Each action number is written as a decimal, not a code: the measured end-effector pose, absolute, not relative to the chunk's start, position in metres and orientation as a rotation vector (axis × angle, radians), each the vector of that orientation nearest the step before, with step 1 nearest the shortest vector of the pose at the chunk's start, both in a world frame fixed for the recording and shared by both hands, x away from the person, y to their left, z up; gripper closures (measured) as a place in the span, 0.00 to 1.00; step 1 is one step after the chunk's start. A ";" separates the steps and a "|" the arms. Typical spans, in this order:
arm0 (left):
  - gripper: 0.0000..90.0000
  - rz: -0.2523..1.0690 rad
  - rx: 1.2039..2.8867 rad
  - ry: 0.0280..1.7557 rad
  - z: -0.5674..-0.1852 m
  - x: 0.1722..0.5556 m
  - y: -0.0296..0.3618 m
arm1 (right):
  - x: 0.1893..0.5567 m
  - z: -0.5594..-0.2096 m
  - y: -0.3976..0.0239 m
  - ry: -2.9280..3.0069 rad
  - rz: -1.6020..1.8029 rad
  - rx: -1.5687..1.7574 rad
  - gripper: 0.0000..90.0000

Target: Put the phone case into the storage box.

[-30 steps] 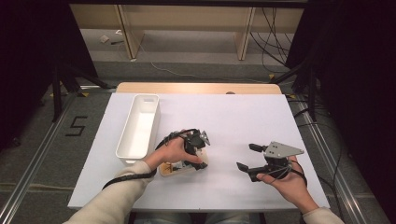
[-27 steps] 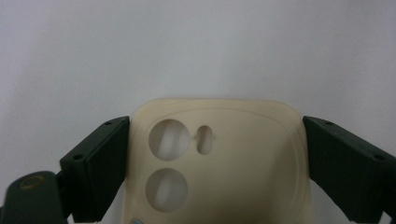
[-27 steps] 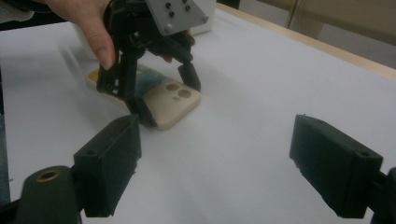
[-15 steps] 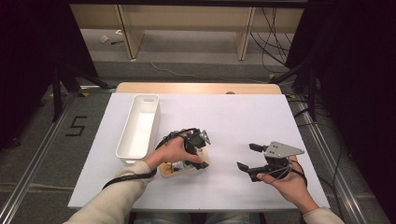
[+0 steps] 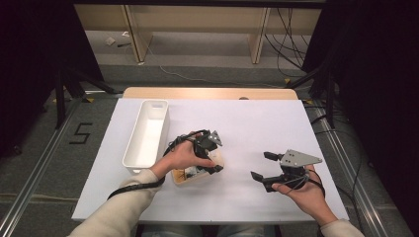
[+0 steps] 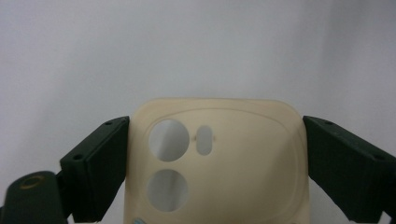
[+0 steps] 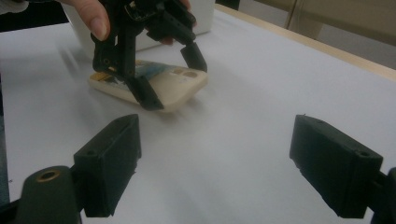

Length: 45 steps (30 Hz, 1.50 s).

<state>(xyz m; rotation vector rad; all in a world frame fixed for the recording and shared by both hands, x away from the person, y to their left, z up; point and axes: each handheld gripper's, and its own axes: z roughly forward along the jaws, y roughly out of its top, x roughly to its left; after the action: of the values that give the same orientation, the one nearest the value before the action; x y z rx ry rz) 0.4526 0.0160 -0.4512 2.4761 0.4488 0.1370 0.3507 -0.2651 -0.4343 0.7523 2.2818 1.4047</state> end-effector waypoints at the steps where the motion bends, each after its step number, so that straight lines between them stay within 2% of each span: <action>1: 0.12 0.141 2.467 0.450 -0.450 0.452 0.016 | 0.351 -0.434 -0.265 2.282 1.405 0.753 0.20; 20: 0.12 0.216 2.351 0.476 -0.425 0.453 0.022 | 0.351 -0.434 -0.266 2.275 1.408 0.756 0.20; 45: 0.12 0.378 2.146 0.607 -0.396 0.454 0.037 | 0.351 -0.433 -0.266 2.266 1.411 0.760 0.20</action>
<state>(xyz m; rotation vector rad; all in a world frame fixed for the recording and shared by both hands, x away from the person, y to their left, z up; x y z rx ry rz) 0.4536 0.0370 -0.3957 2.1458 0.6068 0.3782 0.3507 -0.2663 -0.4334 0.7596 2.2662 1.4108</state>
